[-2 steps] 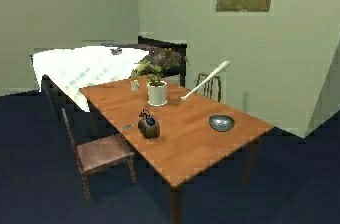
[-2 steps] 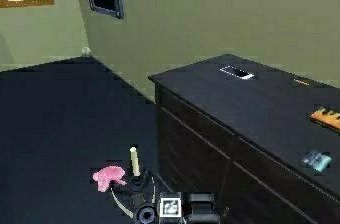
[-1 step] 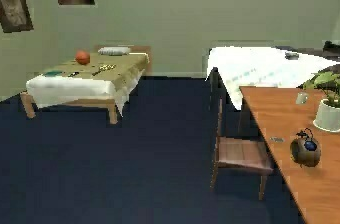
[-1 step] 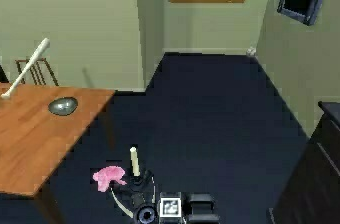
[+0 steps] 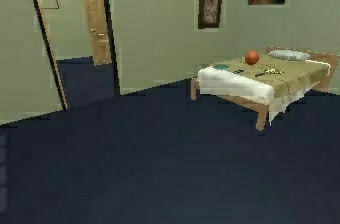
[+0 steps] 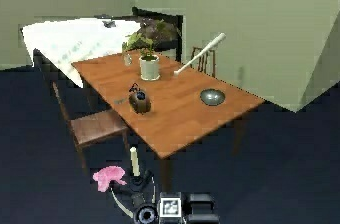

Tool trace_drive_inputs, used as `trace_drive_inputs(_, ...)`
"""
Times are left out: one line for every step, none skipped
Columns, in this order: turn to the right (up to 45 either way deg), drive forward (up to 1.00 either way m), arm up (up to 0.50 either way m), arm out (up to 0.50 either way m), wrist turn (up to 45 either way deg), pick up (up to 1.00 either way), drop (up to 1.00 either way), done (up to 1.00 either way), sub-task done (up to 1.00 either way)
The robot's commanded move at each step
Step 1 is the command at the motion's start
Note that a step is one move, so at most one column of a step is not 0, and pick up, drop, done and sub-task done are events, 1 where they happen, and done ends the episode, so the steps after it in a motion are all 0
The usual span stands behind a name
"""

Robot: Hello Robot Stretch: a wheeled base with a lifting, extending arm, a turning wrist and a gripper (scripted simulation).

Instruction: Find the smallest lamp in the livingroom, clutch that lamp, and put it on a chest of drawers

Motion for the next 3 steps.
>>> trace_drive_inputs(-18.0,0.0,0.0,0.0,0.0,0.0,0.0,0.0,0.0)
trace_drive_inputs(45.0,0.0,0.0,0.0,0.0,0.0,0.0,0.0,0.0)
trace_drive_inputs(45.0,0.0,0.0,0.0,0.0,0.0,0.0,0.0,0.0)
